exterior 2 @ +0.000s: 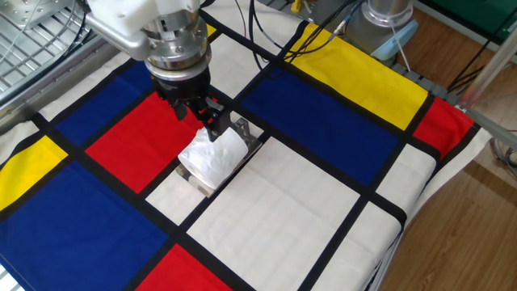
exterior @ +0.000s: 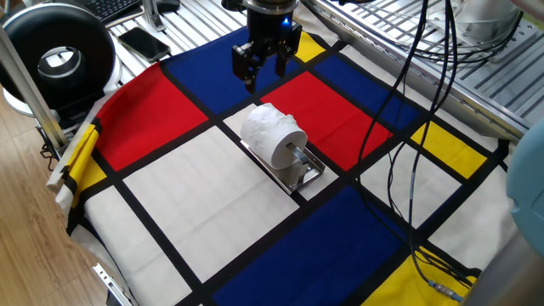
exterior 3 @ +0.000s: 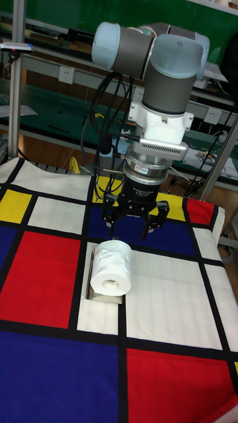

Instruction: Take the roll of paper down from the shelf

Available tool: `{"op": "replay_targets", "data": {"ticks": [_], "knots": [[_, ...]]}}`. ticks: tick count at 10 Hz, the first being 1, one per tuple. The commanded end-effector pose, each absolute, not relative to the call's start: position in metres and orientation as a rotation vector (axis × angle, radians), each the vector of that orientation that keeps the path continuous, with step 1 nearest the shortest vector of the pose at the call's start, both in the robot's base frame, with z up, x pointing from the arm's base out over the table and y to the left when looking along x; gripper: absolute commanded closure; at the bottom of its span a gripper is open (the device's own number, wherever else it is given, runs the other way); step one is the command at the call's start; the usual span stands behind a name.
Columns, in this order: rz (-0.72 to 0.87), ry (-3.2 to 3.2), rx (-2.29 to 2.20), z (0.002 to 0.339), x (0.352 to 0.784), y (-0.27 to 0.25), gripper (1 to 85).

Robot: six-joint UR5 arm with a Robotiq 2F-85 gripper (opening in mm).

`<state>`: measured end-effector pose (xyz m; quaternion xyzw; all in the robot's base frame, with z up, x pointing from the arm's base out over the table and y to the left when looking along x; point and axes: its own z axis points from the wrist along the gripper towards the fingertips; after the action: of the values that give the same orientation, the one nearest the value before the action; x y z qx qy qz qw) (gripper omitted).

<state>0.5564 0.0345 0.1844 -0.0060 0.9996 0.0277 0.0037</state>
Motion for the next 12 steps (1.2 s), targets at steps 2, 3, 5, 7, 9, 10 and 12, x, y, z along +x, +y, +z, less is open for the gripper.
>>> {"op": "replay_targets", "data": {"ticks": [2, 3, 5, 7, 9, 10, 12], "knots": [[0.136, 3.106, -0.064, 0.163, 0.563, 0.038, 14.0], [0.15, 3.098, -0.082, 0.155, 0.562, 0.037, 7.0], [0.153, 3.083, -0.104, 0.145, 0.561, 0.037, 4.3], [0.134, 3.092, -0.106, 0.145, 0.559, 0.034, 4.7], [0.117, 3.133, -0.102, 0.145, 0.549, 0.031, 4.7], [0.106, 3.148, -0.096, 0.145, 0.546, 0.029, 5.0], [0.082, 3.162, -0.072, 0.145, 0.542, 0.025, 6.3]]}}
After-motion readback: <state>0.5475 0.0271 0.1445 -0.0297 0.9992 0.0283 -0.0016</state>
